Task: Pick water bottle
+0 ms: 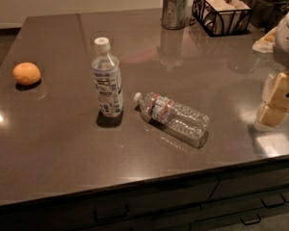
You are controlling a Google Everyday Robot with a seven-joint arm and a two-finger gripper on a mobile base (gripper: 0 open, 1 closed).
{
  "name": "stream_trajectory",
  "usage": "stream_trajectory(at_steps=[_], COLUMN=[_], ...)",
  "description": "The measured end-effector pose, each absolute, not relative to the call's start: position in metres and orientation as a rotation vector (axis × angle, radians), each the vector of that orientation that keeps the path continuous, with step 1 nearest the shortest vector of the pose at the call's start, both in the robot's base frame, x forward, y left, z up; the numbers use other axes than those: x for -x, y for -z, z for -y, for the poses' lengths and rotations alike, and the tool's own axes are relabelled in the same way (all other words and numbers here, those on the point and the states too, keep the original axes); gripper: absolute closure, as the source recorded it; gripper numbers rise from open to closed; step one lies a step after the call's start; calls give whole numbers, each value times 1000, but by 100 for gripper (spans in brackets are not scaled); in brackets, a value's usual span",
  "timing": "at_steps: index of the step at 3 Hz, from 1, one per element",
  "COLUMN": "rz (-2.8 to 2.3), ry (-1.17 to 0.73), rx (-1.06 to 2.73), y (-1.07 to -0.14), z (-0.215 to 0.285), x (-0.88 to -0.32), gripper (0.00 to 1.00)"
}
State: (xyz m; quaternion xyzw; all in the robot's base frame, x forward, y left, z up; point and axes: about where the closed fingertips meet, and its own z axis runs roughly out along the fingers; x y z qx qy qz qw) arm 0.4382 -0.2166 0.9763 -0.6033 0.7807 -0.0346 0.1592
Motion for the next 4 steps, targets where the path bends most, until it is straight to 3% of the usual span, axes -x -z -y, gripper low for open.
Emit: stream_trajectory(at_steps=[4], rz=[-2344], ry=[109], rx=[1744], y=[-908], z=[166], x=[-474], gripper=[0])
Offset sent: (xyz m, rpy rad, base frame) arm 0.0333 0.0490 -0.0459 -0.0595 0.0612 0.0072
